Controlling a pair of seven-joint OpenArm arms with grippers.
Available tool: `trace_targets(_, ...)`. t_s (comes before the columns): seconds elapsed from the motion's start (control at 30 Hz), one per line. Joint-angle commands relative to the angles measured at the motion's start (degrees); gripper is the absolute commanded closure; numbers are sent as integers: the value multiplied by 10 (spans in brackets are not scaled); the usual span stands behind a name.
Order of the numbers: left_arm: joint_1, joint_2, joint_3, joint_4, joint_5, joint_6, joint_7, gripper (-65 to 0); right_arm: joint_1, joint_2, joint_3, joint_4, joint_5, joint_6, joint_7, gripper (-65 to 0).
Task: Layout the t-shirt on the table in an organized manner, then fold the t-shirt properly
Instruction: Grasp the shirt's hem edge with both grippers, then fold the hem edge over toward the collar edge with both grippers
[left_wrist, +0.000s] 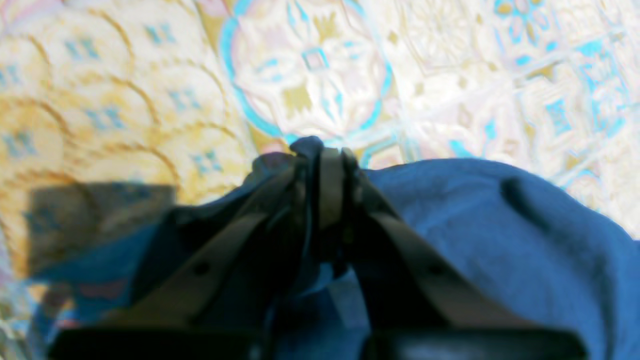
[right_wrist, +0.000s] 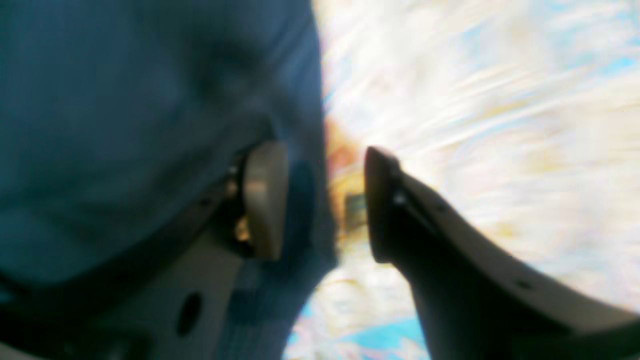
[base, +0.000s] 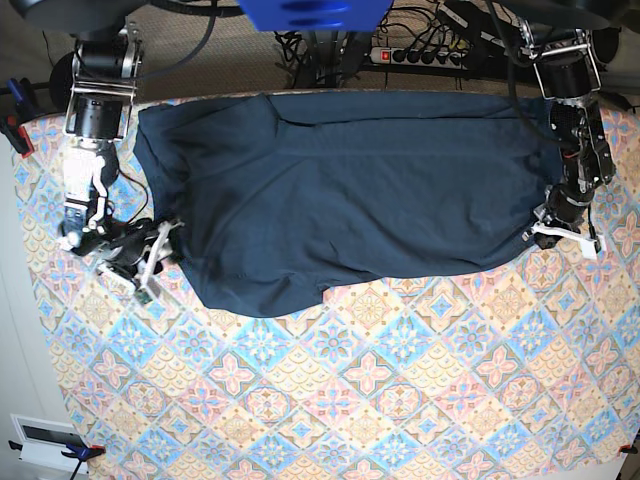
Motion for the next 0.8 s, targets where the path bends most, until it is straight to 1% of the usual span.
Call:
trace_targets(0.0, -9, -13, -3, 10, -16, -4, -11, -1, 41, 6, -6, -3, 13, 1, 34, -278)
trace_targets(0.07, -2, -14, -3, 11, -37, -4, -11, -1, 73, 6, -18, -41, 13, 1, 57, -290)
trace_targets(0.17, 1, -15, -3, 11, -57, -4, -11, -1, 86, 6, -20, -84, 13, 1, 87, -288)
trace_targets(0.47, 10, -13, -3, 11, -62, -4, -11, -1, 87, 5, -21, -211, 10, 1, 153, -288)
trace_targets(0.6, 10, -13, -3, 11, -62, -4, -11, -1, 87, 4, -23, -244, 10, 1, 175, -288)
trace_targets(0.77, 10, -13, -3, 11, -62, -4, -11, -1, 87, 4, -78, -249, 10, 1, 186, -288)
